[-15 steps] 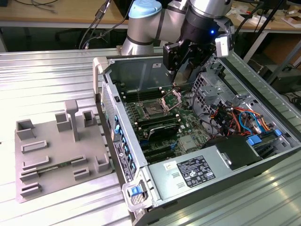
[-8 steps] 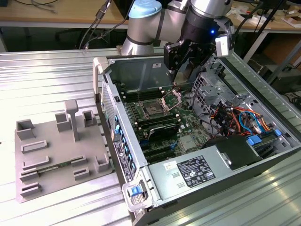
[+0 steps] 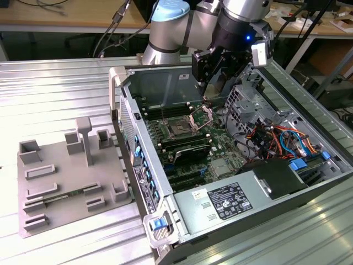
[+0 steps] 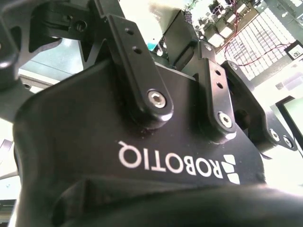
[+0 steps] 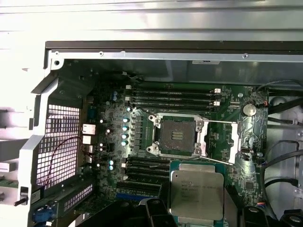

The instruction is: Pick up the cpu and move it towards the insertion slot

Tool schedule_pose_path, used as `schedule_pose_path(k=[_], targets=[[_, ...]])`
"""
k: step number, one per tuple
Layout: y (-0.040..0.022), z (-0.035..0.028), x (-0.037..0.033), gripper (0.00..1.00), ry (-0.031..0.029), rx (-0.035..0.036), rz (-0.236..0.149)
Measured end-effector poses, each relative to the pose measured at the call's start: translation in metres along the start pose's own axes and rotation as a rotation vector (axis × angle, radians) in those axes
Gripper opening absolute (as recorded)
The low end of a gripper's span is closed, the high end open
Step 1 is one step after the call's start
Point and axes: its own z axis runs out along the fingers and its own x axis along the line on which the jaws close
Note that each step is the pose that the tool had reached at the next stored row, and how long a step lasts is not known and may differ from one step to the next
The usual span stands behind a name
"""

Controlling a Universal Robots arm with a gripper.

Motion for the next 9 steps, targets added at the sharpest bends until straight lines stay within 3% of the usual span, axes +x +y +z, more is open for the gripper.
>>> schedule_pose_path(k=[9], targets=[[0.0073, 0.0045, -0.0017, 0.53, 0.0, -0.0001, 0.0]])
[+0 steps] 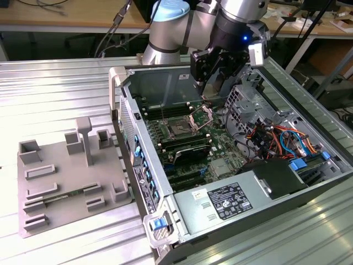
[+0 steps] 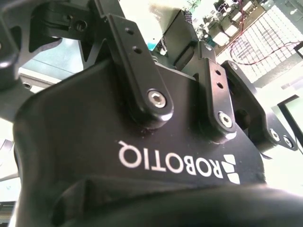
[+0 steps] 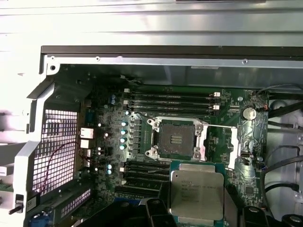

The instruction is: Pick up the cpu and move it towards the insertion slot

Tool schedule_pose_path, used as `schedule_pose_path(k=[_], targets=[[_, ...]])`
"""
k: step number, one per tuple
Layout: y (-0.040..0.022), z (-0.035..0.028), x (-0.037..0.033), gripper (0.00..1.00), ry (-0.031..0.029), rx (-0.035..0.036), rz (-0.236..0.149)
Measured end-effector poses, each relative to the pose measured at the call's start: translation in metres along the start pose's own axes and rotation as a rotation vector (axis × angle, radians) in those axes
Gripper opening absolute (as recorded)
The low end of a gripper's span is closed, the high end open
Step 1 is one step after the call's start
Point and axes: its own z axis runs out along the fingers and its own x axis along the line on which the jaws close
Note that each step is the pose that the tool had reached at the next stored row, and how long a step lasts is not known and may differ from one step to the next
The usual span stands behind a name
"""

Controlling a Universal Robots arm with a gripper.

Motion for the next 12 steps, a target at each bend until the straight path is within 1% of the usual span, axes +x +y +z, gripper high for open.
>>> schedule_pose_path(k=[5, 7, 12], targets=[[0.0048, 0.0016, -0.0019, 0.53, 0.0, 0.0001, 0.0], [0.0079, 0.0027, -0.0032, 0.53, 0.0, 0.0, 0.0], [0.0118, 0.0041, -0.0049, 0.53, 0.0, 0.0001, 0.0]])
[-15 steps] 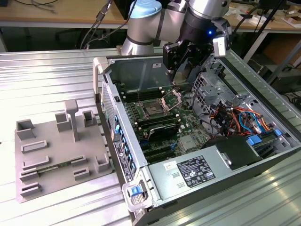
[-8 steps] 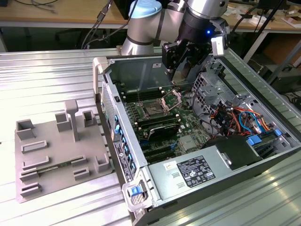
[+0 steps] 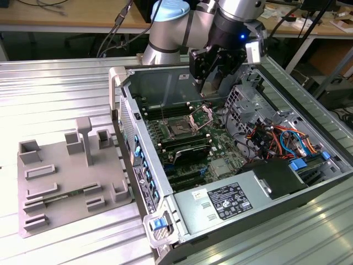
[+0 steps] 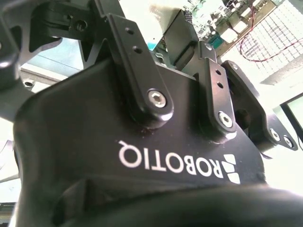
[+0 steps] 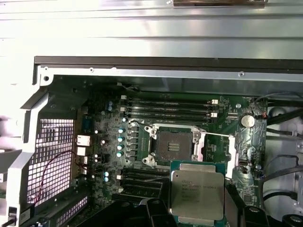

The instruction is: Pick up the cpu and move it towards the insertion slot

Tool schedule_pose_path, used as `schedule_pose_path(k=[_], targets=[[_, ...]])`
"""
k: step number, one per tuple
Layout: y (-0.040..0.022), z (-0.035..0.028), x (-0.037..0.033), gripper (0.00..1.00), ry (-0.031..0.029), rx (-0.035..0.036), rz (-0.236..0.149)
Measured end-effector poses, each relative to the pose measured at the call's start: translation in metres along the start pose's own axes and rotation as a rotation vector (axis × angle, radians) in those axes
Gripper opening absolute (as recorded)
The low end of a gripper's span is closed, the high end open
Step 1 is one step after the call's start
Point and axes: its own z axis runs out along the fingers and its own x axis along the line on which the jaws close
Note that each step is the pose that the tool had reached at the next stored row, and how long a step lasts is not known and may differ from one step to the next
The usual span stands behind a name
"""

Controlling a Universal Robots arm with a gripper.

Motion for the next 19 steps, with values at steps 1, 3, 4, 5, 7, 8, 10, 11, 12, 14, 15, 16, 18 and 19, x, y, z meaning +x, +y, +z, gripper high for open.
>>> schedule_pose_path(k=[1, 3, 4, 5, 7, 8, 10, 11, 12, 14, 15, 16, 18, 19], targets=[[0.0007, 0.0003, -0.0003, 0.53, 0.0, -0.0001, 0.0], [0.0023, 0.001, -0.0011, 0.53, 0.0, 0.0, 0.0], [0.004, 0.0018, -0.0019, 0.53, 0.0, -0.0001, 0.0], [0.0053, 0.0026, -0.0026, 0.53, 0.0, 0.0, 0.0], [0.0077, 0.0043, -0.0039, 0.53, -0.0001, -0.0001, 0.0], [0.0086, 0.0049, -0.0044, 0.53, 0.0, -0.0001, 0.0], [0.0098, 0.0058, -0.0051, 0.53, 0.0, -0.0001, 0.0], [0.0106, 0.0064, -0.0055, 0.53, 0.0, 0.0, 0.0], [0.0112, 0.0069, -0.0059, 0.53, 0.0, 0.0, 0.0], [0.0125, 0.0079, -0.0066, 0.53, 0.0, 0.0, 0.0], [0.0129, 0.0082, -0.0069, 0.53, 0.0, 0.0, 0.0], [0.0135, 0.0087, -0.0072, 0.53, 0.0, -0.0001, 0.0], [0.0142, 0.0092, -0.0076, 0.53, 0.0, -0.0001, 0.0], [0.0145, 0.0095, -0.0078, 0.53, 0.0, -0.0001, 0.0]])
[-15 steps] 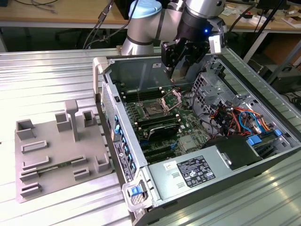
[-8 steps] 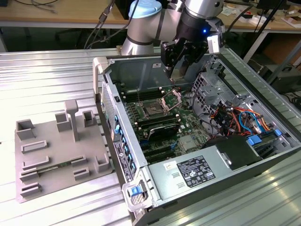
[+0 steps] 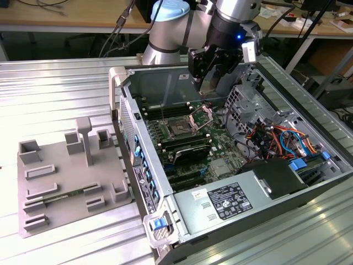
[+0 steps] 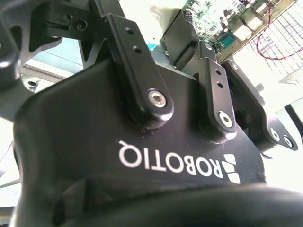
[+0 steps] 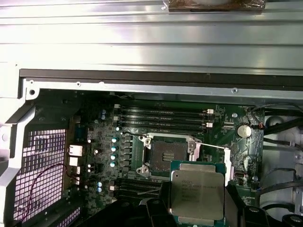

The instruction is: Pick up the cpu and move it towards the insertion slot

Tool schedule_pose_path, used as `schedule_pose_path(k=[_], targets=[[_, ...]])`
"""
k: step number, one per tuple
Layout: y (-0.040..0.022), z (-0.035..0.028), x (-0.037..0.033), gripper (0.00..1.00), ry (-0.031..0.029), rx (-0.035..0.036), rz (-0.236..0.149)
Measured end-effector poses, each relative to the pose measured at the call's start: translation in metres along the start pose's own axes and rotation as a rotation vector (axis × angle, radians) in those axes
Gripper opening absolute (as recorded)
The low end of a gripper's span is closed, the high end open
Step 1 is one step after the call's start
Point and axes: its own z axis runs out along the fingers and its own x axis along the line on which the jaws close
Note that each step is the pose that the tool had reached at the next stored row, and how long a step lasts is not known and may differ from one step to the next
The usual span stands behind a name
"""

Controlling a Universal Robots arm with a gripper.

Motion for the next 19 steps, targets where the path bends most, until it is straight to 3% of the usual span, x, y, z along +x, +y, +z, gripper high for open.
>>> schedule_pose_path(k=[19], targets=[[0.007, 0.0078, -0.0023, 0.53, 0.0001, 0.0, 0.0]])
